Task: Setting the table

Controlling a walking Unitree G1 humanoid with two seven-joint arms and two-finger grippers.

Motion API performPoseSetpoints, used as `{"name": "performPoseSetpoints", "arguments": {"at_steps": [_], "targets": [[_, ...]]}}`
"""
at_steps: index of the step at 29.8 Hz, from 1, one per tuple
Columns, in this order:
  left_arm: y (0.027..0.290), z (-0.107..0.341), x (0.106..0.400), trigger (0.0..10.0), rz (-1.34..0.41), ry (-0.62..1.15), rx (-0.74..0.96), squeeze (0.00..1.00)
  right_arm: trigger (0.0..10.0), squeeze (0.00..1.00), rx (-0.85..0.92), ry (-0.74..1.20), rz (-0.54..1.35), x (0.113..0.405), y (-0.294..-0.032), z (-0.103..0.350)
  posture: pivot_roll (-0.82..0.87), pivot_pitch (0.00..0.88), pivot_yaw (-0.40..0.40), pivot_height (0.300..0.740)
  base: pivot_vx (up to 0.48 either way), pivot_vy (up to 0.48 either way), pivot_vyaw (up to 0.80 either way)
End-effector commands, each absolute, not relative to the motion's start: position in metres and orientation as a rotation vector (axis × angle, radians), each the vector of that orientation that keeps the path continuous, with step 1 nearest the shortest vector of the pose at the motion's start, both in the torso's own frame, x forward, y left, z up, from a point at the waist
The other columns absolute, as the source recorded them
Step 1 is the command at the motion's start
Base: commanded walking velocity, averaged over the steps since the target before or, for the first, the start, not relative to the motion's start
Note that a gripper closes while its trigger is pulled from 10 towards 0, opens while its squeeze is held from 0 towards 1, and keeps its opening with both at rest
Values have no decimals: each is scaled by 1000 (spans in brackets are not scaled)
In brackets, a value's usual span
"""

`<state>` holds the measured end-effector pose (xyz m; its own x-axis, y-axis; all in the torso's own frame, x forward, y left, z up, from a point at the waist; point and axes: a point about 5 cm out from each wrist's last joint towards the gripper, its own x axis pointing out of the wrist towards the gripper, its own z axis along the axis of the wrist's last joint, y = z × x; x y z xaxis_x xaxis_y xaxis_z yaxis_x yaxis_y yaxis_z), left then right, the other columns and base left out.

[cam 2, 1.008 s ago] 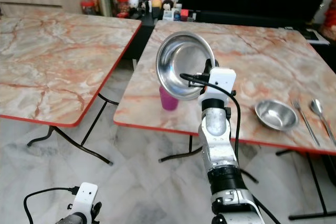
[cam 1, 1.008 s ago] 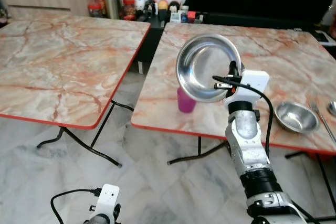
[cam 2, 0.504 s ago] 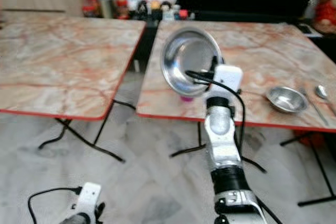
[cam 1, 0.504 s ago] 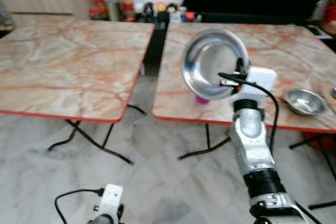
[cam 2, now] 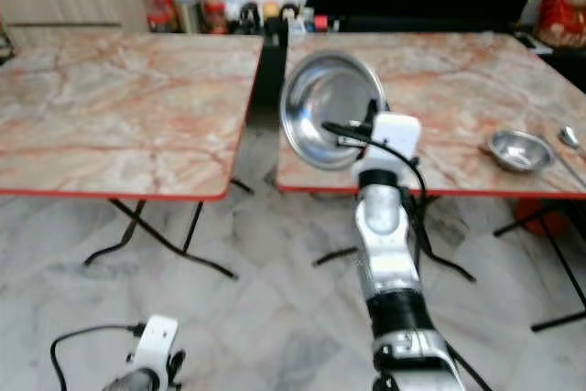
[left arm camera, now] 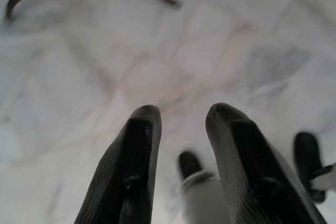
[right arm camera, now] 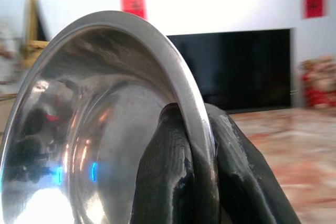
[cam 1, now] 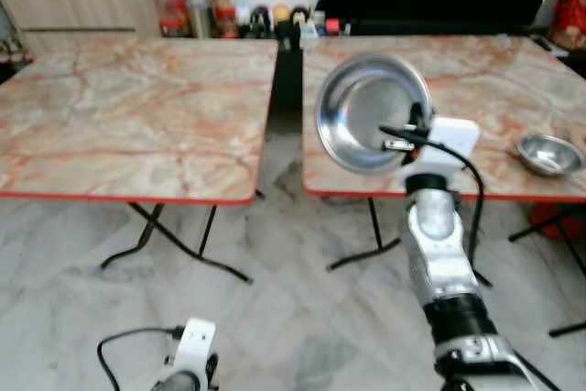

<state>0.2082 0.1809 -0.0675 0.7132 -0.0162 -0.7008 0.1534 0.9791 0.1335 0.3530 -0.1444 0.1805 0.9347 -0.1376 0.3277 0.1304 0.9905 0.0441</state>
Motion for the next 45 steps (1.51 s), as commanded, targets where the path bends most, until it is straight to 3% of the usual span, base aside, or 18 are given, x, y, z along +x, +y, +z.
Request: {"name": "performPoseSetpoints", "arguments": {"at_steps": [1, 40, 45], "targets": [[185, -69, 205, 10000, -72, 794, 175, 0, 10000, 0, 23, -360, -110, 354, -137, 188, -4, 0, -1, 736, 0, 458, 0], [194, -68, 205, 10000, -47, 796, 183, 0, 10000, 0, 27, -331, -93, 355, -132, 182, -1, 0, 2, 736, 0, 458, 0], [195, -67, 207, 10000, -58, 784, 223, 0, 10000, 0, 29, -331, -89, 355, -131, 181, 2, 0, 3, 736, 0, 126, 0]]}}
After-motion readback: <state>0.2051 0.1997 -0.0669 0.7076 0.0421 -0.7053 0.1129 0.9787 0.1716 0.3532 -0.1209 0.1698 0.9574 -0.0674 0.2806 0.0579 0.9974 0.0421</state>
